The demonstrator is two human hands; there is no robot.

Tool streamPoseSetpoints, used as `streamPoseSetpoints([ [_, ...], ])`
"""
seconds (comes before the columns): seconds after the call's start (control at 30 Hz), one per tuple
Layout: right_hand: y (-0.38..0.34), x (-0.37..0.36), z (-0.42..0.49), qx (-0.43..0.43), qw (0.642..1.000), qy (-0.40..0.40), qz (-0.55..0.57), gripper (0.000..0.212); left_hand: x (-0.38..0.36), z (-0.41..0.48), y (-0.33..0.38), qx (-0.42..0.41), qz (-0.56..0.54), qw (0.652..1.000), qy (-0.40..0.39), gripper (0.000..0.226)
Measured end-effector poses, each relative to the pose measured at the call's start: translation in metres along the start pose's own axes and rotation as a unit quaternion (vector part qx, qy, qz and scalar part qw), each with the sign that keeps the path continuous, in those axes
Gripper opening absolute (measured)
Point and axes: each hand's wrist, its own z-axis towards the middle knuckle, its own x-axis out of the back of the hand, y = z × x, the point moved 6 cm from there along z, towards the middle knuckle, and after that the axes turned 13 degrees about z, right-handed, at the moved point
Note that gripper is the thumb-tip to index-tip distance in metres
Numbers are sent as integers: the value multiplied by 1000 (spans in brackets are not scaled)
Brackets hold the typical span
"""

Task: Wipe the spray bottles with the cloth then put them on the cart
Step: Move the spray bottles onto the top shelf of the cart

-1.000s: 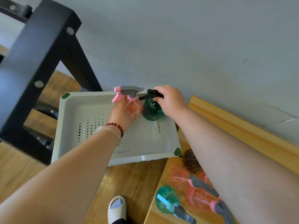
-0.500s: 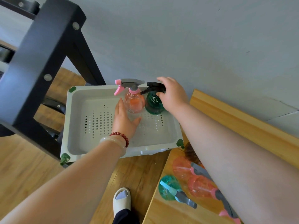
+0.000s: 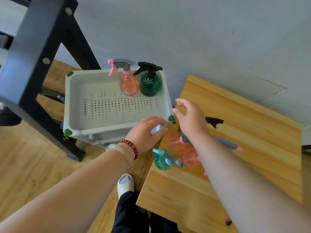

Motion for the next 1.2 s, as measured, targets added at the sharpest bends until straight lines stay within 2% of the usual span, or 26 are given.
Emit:
streamPoseSetpoints([
  [0.1, 11, 10, -30, -11, 1000, -4, 12, 30, -3, -16, 22, -37, 16, 999, -9, 30],
  [0.3, 31, 22, -71, -3, 1000, -7, 18, 26, -16, -42, 31, -41, 120, 983, -135, 59],
  [0.47, 47, 22, -100, 35, 999, -29, -22, 24, -29, -48, 42, -72, 209, 956, -192, 39],
  [0.57, 52, 24, -106, 61, 997, -22, -33, 23, -32, -48, 41, -65, 218, 953, -202, 28],
  [0.67, 52, 28, -103, 59, 998, -9, -22, 22, -24, -49, 38, -43, 212, 961, -174, 27],
  [0.9, 33, 24, -90, 41, 999, -19, -11, 28, 43, -47, 31, 17, 160, 987, -26, 23],
  [1.2, -7, 3, -57, 46, 999, -20, 8, 30, 122, -12, 23, 57, 118, 989, 64, 22],
])
